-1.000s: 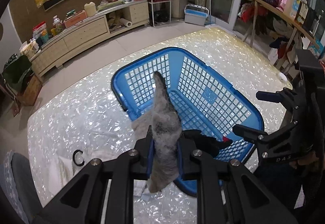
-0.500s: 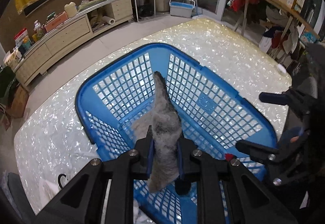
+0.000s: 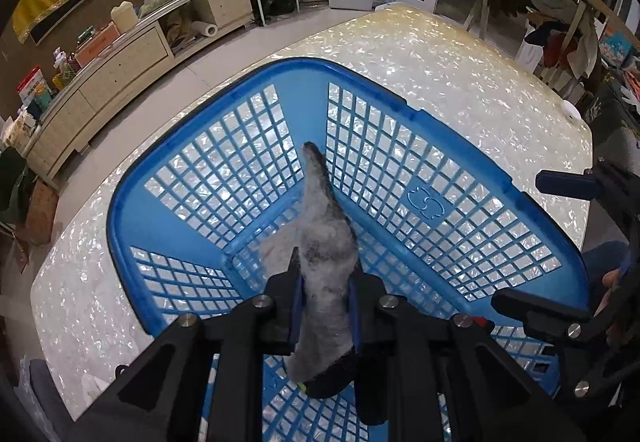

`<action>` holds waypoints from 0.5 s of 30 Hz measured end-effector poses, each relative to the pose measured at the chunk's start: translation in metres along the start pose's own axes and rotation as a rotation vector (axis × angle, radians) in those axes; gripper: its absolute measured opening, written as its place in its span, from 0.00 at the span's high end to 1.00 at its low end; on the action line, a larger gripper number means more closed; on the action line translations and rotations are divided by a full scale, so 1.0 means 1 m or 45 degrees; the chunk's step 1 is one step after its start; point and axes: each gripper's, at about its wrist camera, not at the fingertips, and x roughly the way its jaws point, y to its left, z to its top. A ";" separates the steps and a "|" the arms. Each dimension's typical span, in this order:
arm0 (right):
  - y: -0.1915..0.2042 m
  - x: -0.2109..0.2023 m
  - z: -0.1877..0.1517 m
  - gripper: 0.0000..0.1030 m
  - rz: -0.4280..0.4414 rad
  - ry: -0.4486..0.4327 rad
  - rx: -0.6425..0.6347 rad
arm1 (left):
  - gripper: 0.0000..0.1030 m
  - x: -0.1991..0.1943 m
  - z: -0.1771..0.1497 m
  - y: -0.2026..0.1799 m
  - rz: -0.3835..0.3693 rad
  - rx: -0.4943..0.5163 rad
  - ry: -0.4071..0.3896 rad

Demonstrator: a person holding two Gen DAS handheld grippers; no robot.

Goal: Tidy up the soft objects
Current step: 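Carry the grey felt pad with the left gripper over the basket and release it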

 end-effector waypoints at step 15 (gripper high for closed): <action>-0.002 -0.002 0.001 0.00 -0.005 0.003 0.017 | 0.24 -0.004 0.006 0.001 0.049 0.000 -0.057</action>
